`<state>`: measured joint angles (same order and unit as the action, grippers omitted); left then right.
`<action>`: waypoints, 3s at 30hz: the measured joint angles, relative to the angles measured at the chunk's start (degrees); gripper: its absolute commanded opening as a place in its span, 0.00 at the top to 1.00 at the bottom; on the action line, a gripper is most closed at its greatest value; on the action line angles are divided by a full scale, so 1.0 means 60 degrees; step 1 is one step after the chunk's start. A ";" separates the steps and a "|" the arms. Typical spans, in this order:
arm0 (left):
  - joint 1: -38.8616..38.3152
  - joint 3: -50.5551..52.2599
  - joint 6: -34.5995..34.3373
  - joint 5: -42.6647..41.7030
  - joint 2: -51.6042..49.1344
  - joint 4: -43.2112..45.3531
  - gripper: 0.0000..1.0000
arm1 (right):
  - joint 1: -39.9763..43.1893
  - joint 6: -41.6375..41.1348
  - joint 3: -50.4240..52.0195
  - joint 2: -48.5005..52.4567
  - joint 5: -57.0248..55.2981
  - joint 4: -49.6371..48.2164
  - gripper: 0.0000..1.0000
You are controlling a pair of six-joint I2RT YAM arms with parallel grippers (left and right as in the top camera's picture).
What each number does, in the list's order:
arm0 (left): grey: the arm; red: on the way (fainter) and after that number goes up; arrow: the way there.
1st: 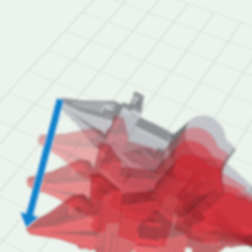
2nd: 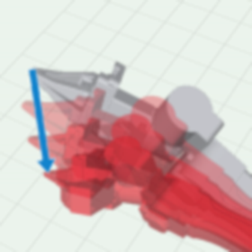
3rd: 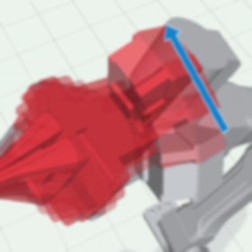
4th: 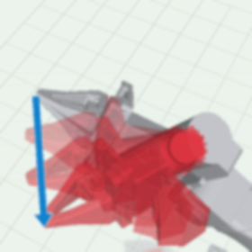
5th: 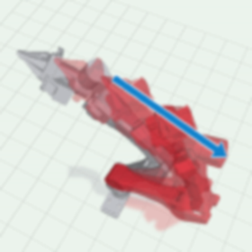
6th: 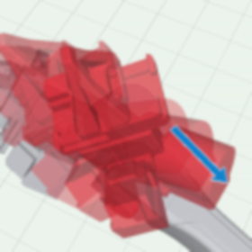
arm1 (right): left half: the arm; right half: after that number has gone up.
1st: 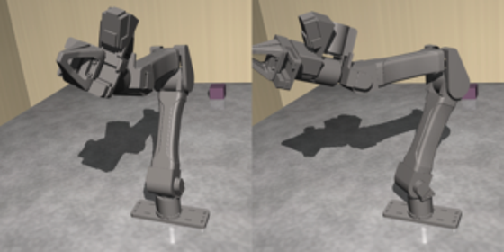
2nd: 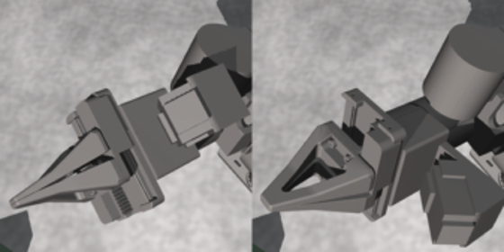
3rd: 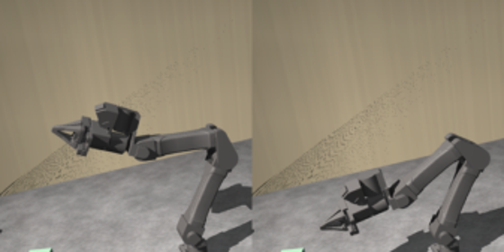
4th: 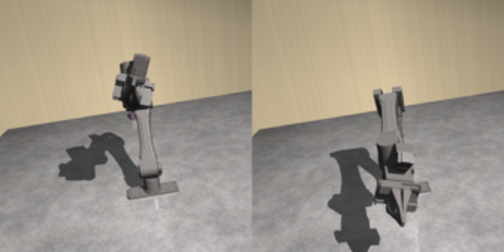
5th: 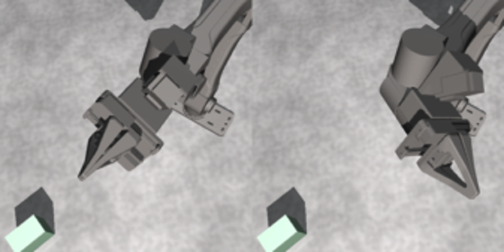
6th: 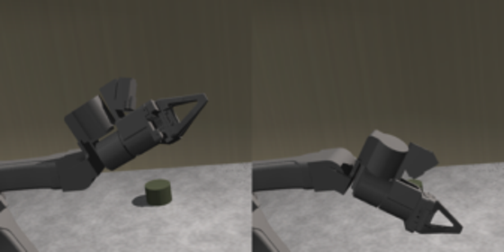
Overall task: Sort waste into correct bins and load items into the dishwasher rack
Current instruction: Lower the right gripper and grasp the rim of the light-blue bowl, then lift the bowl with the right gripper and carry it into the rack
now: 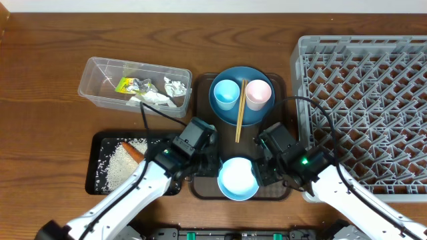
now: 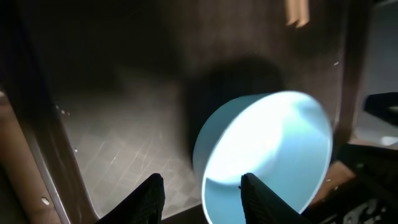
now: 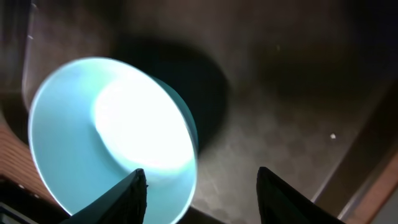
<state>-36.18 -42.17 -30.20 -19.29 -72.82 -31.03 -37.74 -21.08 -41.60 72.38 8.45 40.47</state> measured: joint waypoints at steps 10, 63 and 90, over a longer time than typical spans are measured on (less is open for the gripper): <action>0.0940 0.0000 0.0000 0.0011 0.1916 0.0036 0.45 | 0.0000 -0.0011 0.0208 0.0280 0.0127 -0.0616 0.46; 0.1388 0.0000 0.0000 0.0029 0.3523 -0.0011 0.01 | -0.0146 0.0087 0.0284 0.1286 0.0572 -0.0929 0.56; 0.1388 0.0000 0.0000 0.0029 0.3340 -0.0011 0.00 | -0.0146 0.0044 0.0284 0.1286 -0.0149 -0.1027 0.99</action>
<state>-27.86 -42.17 -30.20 -19.11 -52.77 -31.09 -38.61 -20.82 -39.90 80.09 7.55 34.30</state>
